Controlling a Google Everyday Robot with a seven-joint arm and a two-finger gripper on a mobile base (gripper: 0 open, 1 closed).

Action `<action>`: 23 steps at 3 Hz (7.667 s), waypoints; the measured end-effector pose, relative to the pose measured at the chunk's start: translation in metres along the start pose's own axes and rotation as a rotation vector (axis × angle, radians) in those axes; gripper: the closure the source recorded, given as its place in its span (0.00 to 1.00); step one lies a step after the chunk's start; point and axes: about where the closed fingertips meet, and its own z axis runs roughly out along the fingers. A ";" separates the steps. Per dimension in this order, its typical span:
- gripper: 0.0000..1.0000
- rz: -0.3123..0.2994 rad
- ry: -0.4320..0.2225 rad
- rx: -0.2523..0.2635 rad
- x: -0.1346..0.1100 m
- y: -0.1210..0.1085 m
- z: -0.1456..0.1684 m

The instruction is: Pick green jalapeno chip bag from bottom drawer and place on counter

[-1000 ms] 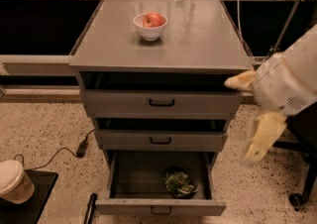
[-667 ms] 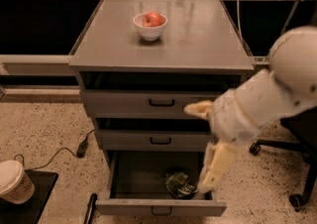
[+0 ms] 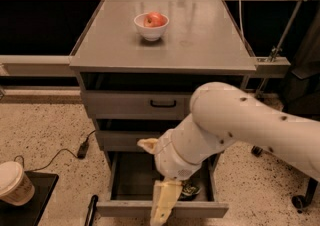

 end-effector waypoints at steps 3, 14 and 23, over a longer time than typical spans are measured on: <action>0.00 0.146 0.250 0.064 0.114 -0.017 0.109; 0.00 0.460 -0.096 -0.013 0.414 -0.132 0.355; 0.00 0.874 0.032 0.258 0.467 -0.185 0.427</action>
Offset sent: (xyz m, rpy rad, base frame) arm 0.0592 -0.0358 -0.1816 -0.2866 -0.1253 -0.4147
